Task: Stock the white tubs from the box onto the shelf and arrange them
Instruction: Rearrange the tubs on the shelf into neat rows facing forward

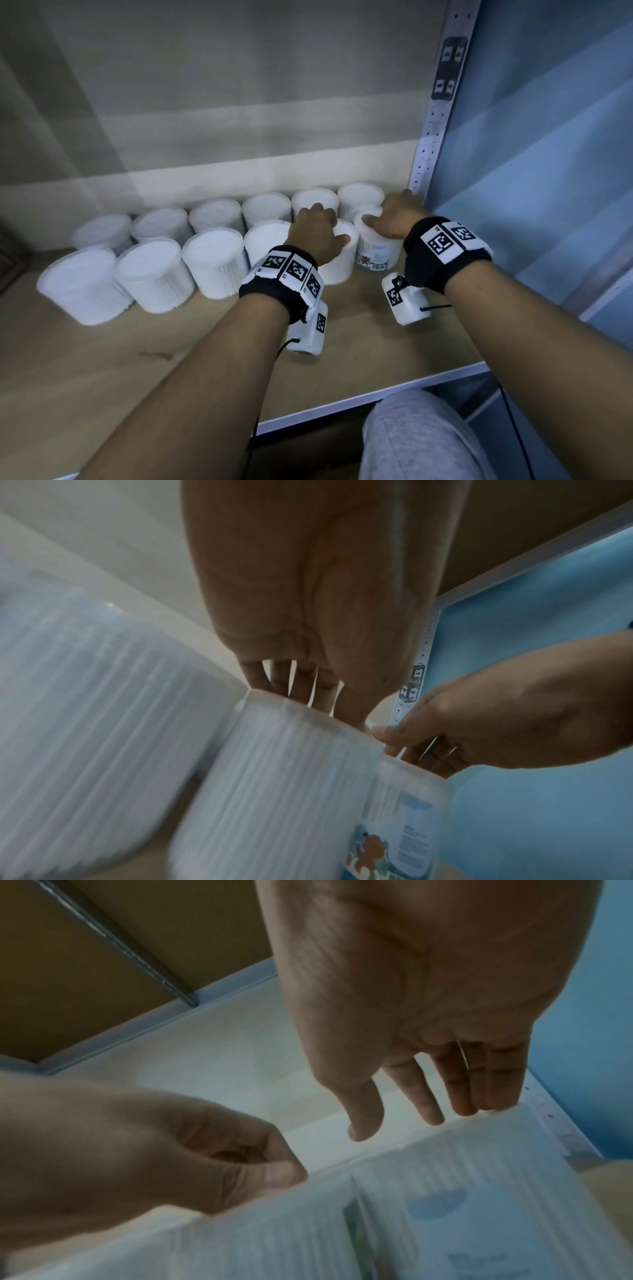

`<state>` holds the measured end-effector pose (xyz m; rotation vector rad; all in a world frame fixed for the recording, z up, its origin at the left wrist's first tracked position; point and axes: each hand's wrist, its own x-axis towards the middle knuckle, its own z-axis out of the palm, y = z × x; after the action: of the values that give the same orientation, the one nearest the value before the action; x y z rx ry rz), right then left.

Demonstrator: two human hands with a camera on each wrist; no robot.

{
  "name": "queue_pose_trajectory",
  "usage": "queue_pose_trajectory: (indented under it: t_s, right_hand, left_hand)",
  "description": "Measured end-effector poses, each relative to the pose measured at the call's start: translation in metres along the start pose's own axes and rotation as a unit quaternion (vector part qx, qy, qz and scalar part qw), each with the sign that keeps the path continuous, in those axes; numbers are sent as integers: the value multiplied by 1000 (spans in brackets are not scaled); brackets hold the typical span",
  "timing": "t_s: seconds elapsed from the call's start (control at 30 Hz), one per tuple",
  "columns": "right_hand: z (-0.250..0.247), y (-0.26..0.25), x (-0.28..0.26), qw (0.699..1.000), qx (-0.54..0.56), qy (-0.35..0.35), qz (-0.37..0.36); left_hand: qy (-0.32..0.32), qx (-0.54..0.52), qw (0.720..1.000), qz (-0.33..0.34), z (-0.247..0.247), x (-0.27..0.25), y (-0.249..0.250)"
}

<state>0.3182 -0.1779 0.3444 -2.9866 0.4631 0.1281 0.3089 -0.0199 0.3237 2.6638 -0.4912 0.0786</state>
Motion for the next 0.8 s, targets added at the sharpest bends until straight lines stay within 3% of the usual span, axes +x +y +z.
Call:
queue_pose_trajectory:
  t_s: [0.37, 0.47, 0.6, 0.7, 0.8]
  right_hand:
    - [-3, -1, 1, 997, -66, -30, -39]
    - [-8, 2, 1, 996, -32, -61, -57]
    - [-9, 2, 3, 998, 19, -43, -42]
    - [-2, -3, 5, 1000, -8, -5, -10]
    - [2, -7, -4, 1000, -22, -16, 7]
  left_hand:
    - [0, 1, 1000, 3, 2, 1, -1]
    - [2, 0, 1000, 4, 2, 0, -2]
    - [1, 1, 1000, 6, 2, 0, -2]
    - [2, 0, 1000, 6, 3, 0, -2]
    - [1, 0, 1000, 6, 3, 0, -2]
